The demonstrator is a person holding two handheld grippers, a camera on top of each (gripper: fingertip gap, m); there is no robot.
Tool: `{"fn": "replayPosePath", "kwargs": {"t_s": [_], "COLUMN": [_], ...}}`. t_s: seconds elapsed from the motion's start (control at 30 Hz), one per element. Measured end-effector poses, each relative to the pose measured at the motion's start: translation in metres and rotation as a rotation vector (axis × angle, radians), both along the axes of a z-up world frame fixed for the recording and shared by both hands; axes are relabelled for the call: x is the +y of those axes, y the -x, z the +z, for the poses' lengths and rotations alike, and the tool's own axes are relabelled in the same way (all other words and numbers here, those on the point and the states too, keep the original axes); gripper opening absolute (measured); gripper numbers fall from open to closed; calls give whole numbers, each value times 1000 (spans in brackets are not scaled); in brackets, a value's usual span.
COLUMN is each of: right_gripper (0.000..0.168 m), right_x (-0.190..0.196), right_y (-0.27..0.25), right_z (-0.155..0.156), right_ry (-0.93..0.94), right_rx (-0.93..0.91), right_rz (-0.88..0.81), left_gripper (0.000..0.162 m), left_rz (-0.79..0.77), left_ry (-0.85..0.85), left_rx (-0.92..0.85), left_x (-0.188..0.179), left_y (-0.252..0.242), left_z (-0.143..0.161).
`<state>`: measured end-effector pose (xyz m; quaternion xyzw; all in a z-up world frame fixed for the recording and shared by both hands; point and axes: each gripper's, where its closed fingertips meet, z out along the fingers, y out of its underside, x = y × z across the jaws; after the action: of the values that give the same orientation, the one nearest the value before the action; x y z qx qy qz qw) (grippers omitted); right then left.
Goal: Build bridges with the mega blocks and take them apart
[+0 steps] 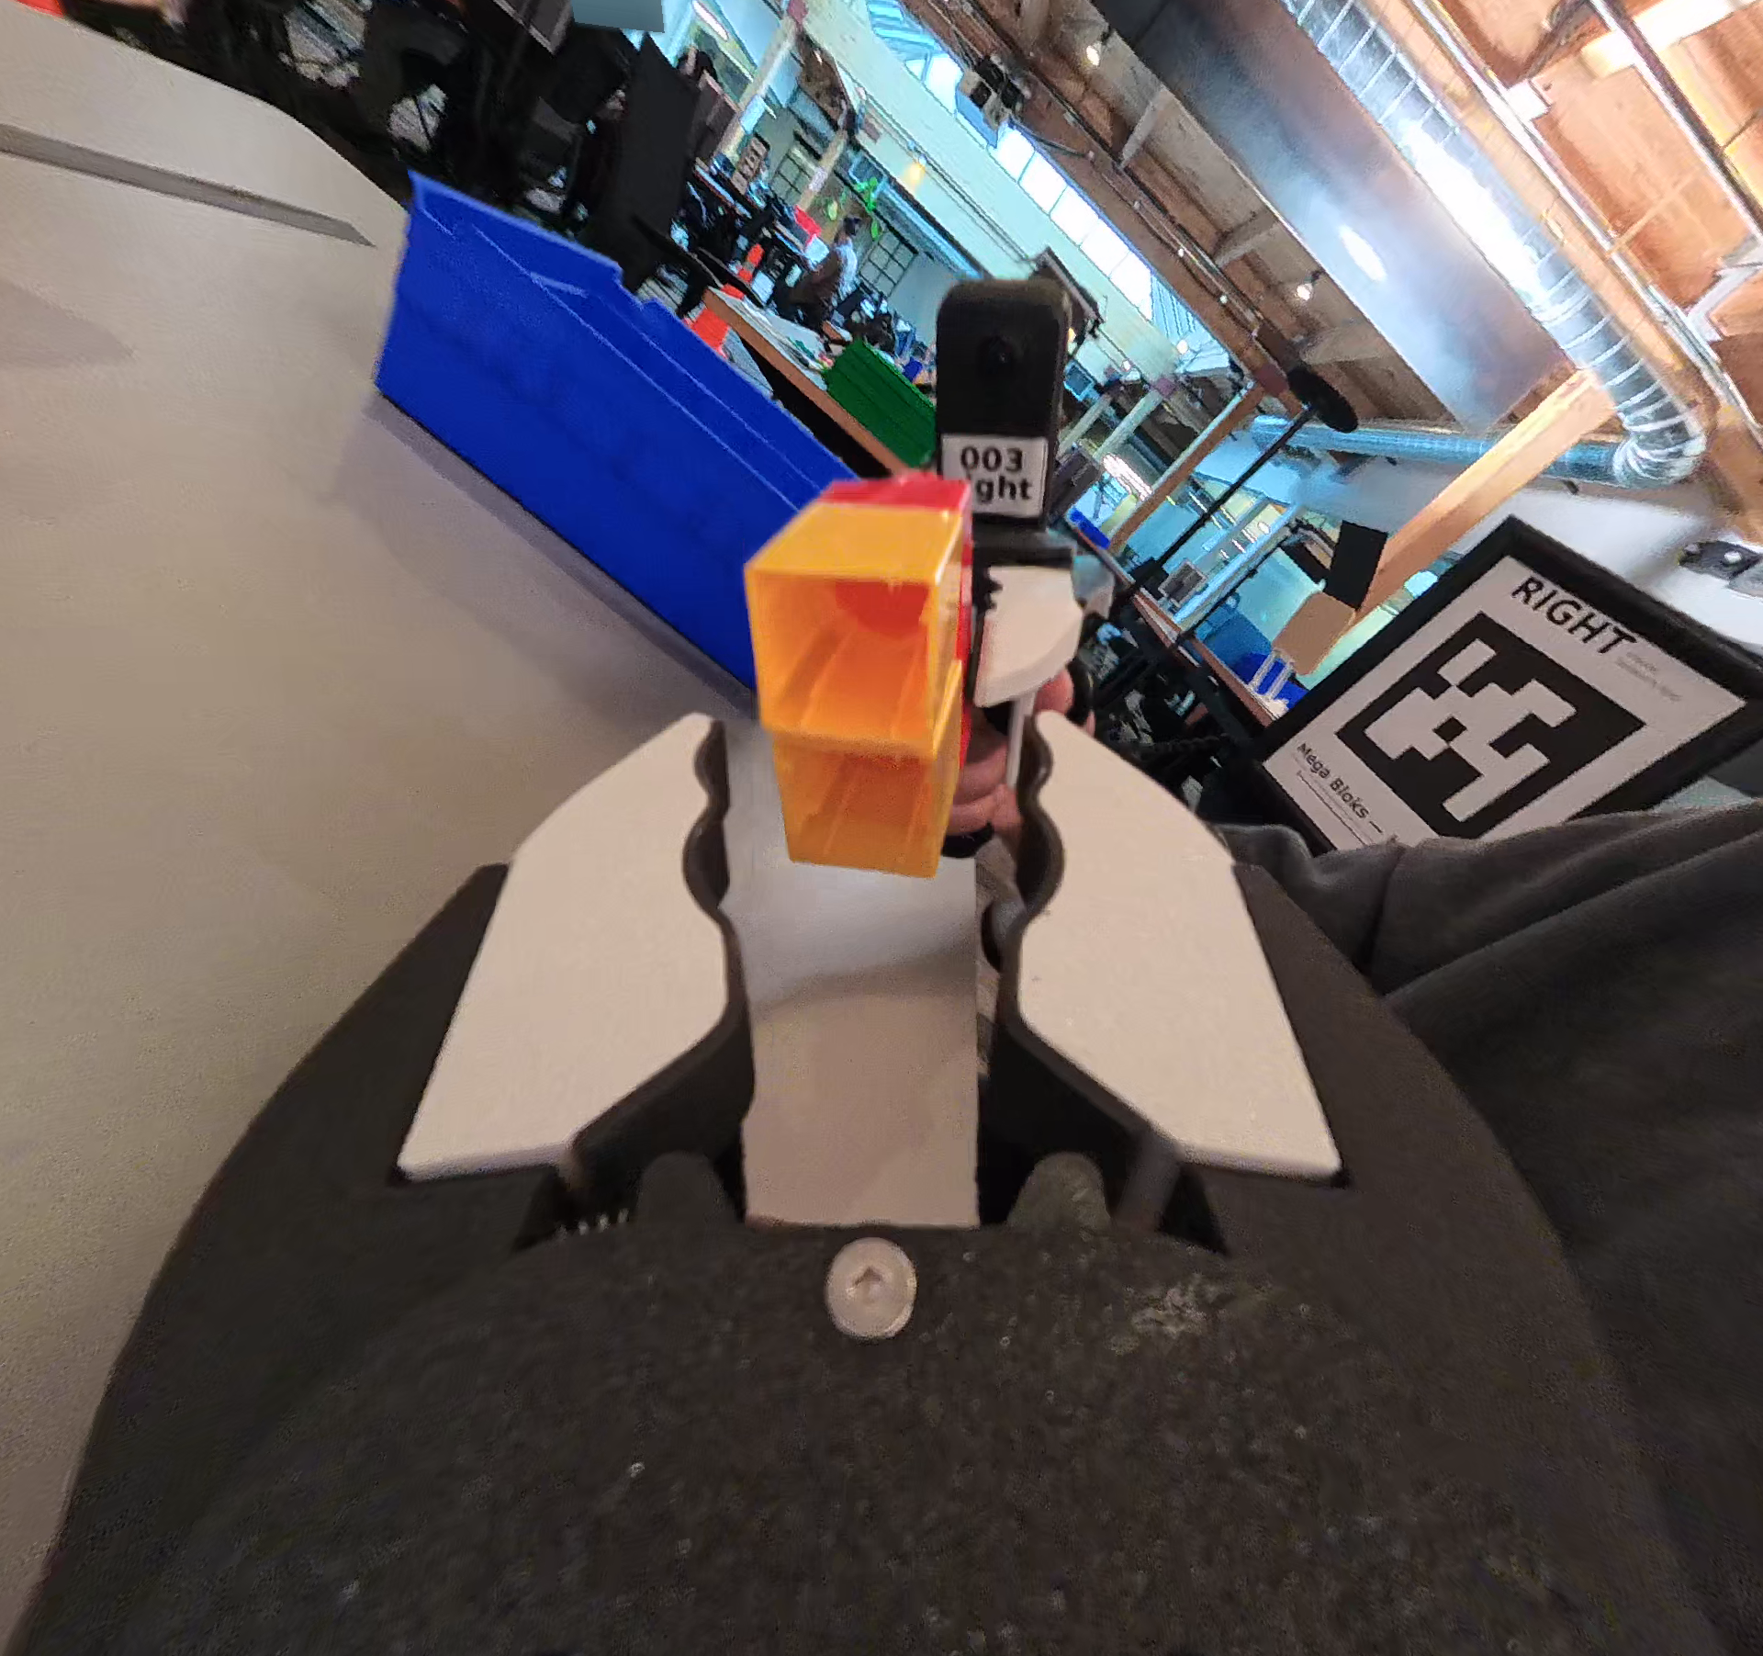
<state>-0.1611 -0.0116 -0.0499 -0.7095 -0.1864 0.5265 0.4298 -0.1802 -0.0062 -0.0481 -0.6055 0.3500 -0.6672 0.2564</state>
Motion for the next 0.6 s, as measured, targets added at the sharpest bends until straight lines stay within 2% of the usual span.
{"fn": "replayPosePath", "kwargs": {"t_s": [0.13,0.23,0.6], "right_gripper": [35,35,35], "right_x": [-2,-5,-7], "right_y": [6,11,9], "right_z": [-9,-16,-19], "right_ry": [48,60,39], "right_rx": [-19,-46,-117], "right_rz": [34,62,62], "left_gripper": [53,37,35], "left_rz": [32,24,-4], "left_ry": [-7,-12,72], "left_rx": [-4,14,-17], "left_x": [12,11,6], "left_y": [7,5,2], "left_z": [2,-5,-10]}}
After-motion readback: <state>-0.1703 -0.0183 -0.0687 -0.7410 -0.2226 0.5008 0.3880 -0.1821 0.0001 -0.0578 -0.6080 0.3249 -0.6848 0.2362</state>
